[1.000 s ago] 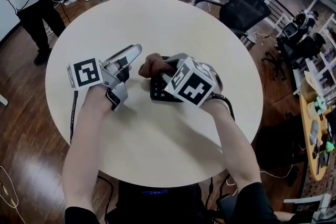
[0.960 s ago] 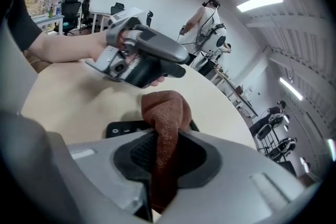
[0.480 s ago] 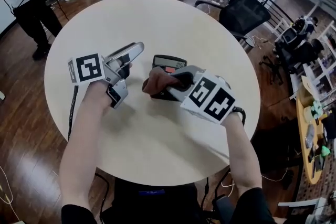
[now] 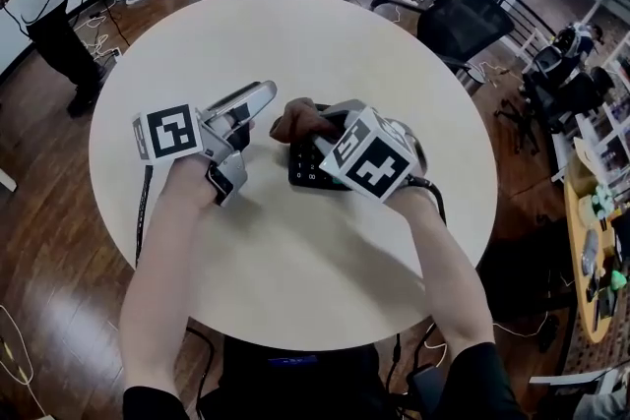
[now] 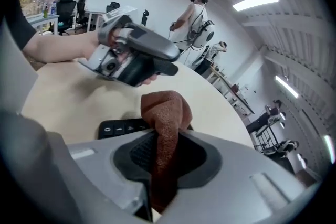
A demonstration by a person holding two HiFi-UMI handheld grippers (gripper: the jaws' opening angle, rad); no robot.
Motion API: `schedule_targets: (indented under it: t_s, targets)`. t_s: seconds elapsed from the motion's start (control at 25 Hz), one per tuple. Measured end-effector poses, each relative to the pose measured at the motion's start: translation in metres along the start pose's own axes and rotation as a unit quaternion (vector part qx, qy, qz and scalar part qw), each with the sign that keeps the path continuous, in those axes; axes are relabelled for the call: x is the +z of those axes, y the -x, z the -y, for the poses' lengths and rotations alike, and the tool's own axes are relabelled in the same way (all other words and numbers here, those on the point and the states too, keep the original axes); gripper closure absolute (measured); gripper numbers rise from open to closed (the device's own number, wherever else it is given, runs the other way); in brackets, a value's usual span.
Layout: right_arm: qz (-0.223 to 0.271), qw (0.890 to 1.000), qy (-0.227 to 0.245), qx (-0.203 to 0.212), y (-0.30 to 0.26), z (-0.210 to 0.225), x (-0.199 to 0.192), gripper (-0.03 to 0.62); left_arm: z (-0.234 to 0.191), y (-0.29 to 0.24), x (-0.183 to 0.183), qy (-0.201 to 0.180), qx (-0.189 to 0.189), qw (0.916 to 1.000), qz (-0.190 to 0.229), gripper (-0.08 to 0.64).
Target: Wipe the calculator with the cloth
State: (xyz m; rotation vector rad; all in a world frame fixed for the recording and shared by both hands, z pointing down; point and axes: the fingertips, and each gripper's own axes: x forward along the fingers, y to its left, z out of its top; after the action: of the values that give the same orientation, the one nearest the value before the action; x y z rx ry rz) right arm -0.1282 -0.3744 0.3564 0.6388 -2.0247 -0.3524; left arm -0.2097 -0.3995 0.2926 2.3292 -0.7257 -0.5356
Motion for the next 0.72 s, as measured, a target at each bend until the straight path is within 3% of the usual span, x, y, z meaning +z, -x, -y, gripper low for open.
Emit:
schedule_targets:
  t_s: [0.24,0.36,0.48,0.52,0.6,0.72]
  targets:
    - [-0.008,0.998,0.052,0.044,0.027,-0.061,-0.009,0.528,0.000,0.000,-0.001,-0.004,0.001,1.0000,-0.001,0.380]
    - [-0.015,0.993,0.079,0.091,0.042,-0.096,-0.018,0.528,-0.001,0.000,-0.001,-0.007,0.002,1.0000,-0.001,0.380]
    - [0.002,0.991,0.059,0.121,0.055,-0.099,-0.022,0.528,-0.001,0.000,-0.001,-0.011,0.002,0.9999,-0.003,0.380]
    - [0.013,0.993,0.040,0.106,0.057,-0.084,-0.022,0.528,0.000,0.000,-0.001,-0.011,0.002,0.9999,-0.003,0.380]
    - [0.027,0.999,0.002,0.040,0.055,-0.037,-0.022,0.528,0.000,0.000,0.000,-0.009,0.002,0.9999,-0.003,0.380]
    - [0.029,0.997,-0.037,-0.056,0.042,0.032,-0.026,0.528,-0.001,0.000,-0.001,-0.009,0.002,1.0000,-0.004,0.380]
